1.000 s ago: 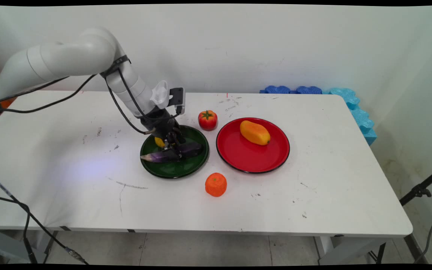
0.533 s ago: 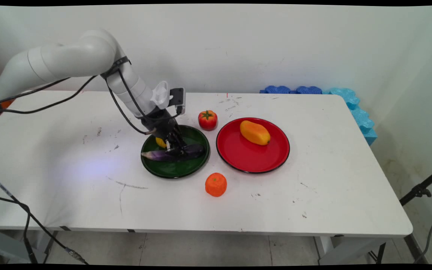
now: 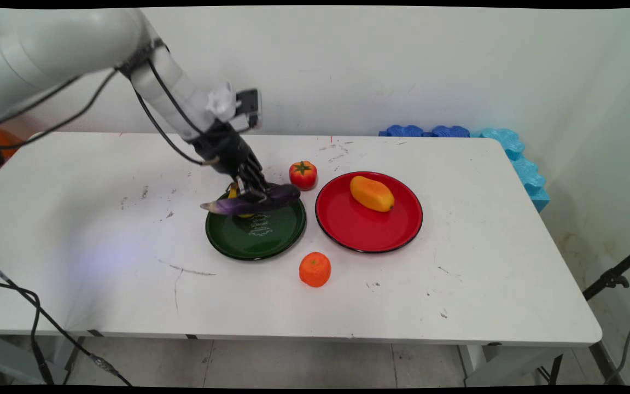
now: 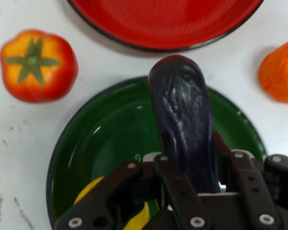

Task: Place the picked object on the table

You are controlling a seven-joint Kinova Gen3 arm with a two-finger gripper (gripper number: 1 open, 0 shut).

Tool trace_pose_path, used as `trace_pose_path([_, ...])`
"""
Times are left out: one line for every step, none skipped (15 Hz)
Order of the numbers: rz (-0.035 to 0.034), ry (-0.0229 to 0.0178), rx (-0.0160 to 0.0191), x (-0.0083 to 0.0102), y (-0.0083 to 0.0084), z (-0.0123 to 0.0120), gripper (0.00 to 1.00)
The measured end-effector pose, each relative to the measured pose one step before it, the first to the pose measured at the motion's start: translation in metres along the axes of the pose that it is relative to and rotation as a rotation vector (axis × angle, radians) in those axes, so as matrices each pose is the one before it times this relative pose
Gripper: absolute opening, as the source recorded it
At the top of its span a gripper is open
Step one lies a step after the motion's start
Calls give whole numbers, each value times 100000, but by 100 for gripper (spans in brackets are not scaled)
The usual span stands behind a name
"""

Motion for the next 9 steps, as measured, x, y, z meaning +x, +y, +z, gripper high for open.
trace_pose_path([-780,1305,-531,645,531,-1300,0])
trace_pose_path([-830,1319,-748,668,615,-1169,0])
trace_pose_path([-720,1130,-946,634,748,-988,0])
trace_pose_path([-611,867,-925,515,730,-729,0])
trace_pose_path([-296,453,-617,321,505,-408,0])
trace_pose_path([-428,693,-1042,465,798,-477,0])
trace_pose_path([-93,385,-667,287,555,-244,0])
trace_pose_path([352,518,-964,415,828,-217,0])
trace_pose_path([781,491,-1093,416,928,-95,0])
